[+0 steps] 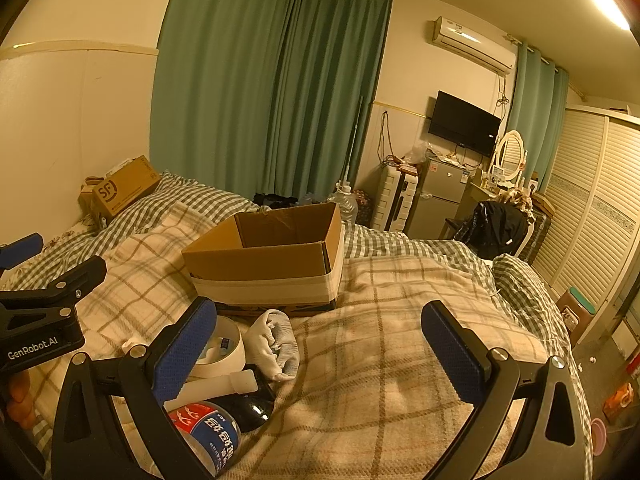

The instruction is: Organize objects

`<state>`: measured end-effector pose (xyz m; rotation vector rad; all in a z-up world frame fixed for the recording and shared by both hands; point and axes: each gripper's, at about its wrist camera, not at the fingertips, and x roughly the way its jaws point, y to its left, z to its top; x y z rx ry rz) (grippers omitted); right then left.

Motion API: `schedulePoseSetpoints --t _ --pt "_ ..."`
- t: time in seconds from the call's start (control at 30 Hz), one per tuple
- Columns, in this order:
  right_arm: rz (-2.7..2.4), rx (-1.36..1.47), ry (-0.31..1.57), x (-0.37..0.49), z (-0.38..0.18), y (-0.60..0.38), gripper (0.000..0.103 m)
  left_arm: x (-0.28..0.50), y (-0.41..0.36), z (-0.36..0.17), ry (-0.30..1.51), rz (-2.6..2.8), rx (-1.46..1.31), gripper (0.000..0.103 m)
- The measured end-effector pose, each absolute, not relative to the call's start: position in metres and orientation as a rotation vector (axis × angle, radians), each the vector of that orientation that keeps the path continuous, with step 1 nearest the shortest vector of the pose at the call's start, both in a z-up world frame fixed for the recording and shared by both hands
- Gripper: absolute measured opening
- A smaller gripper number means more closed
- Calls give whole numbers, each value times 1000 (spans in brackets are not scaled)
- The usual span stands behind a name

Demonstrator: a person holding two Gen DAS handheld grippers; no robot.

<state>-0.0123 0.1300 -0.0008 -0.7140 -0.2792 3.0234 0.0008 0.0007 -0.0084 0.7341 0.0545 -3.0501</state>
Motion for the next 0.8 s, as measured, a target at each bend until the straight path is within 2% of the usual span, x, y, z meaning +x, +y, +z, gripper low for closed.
schedulePoseSetpoints --t 0.8 --pt "3040 -743 -284 -11 2 130 103 -4 -2 -11 68 -3040 768 103"
